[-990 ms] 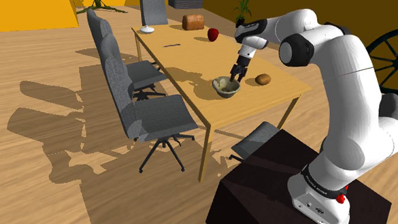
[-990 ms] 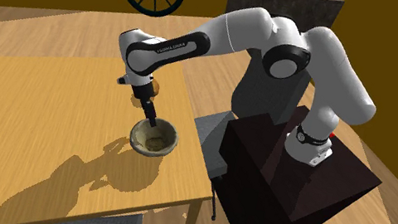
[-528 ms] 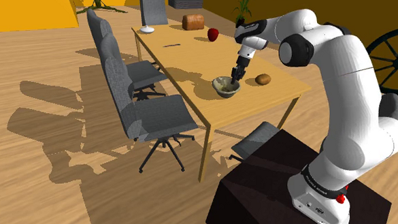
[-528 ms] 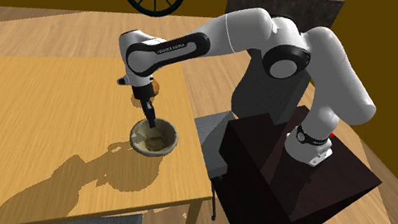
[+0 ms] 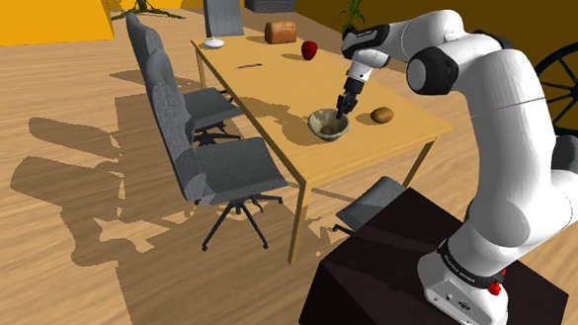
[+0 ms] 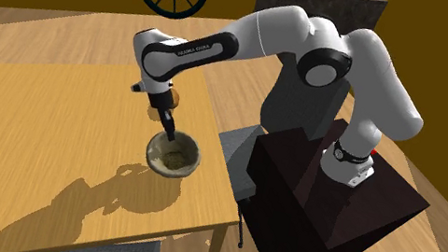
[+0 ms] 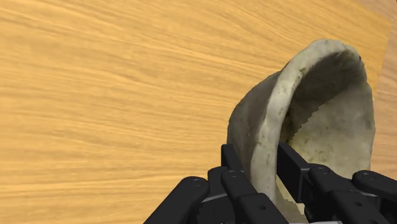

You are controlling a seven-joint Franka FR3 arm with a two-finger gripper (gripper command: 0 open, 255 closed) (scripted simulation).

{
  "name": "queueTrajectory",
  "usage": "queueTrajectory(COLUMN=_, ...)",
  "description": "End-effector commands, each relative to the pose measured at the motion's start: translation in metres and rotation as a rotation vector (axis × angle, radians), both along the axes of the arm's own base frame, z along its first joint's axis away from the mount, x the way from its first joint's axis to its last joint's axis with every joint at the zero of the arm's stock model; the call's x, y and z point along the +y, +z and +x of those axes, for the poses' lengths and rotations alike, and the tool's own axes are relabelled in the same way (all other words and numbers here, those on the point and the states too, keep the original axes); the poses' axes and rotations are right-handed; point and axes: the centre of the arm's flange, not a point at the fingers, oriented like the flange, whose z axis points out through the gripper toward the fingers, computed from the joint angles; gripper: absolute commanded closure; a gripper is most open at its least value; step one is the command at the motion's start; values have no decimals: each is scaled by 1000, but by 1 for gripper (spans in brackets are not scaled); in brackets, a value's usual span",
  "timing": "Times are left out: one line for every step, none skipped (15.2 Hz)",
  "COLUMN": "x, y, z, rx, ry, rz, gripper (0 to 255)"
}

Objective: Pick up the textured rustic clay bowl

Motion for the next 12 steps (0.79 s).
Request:
queueTrajectory(x=-1, y=10, z=0, rx=0, ry=-1, rz=-1, gripper=255)
queueTrajectory(x=-1, y=15, z=0, rx=0, ry=-1, rz=-1, gripper=255)
queueTrajectory(x=-1, y=21, z=0, rx=0, ry=-1, rz=-1, gripper=255)
queueTrajectory(x=-1, y=26, z=0, rx=0, ry=-1, rz=-1, gripper=255)
queueTrajectory(x=-1, y=31, z=0, rx=0, ry=-1, rz=-1, gripper=255)
queueTrajectory(x=-1, y=37, z=0, rx=0, ry=-1, rz=-1, gripper=255)
queueTrajectory(x=-1, y=42, z=0, rx=0, ry=-1, rz=-1, gripper=255)
queueTrajectory(x=-1, y=47, z=0, rx=0, ry=-1, rz=-1, gripper=255)
queueTrajectory(x=-1, y=52, z=0, rx=0, ry=-1, rz=-1, gripper=255)
queueTrajectory(x=-1, y=58, z=0, rx=0, ry=-1, rz=-1, gripper=255)
queueTrajectory(x=-1, y=63, z=0, rx=0, ry=-1, rz=-1, gripper=255)
queueTrajectory(x=-1, y=64, z=0, rx=0, ry=-1, rz=-1, gripper=255)
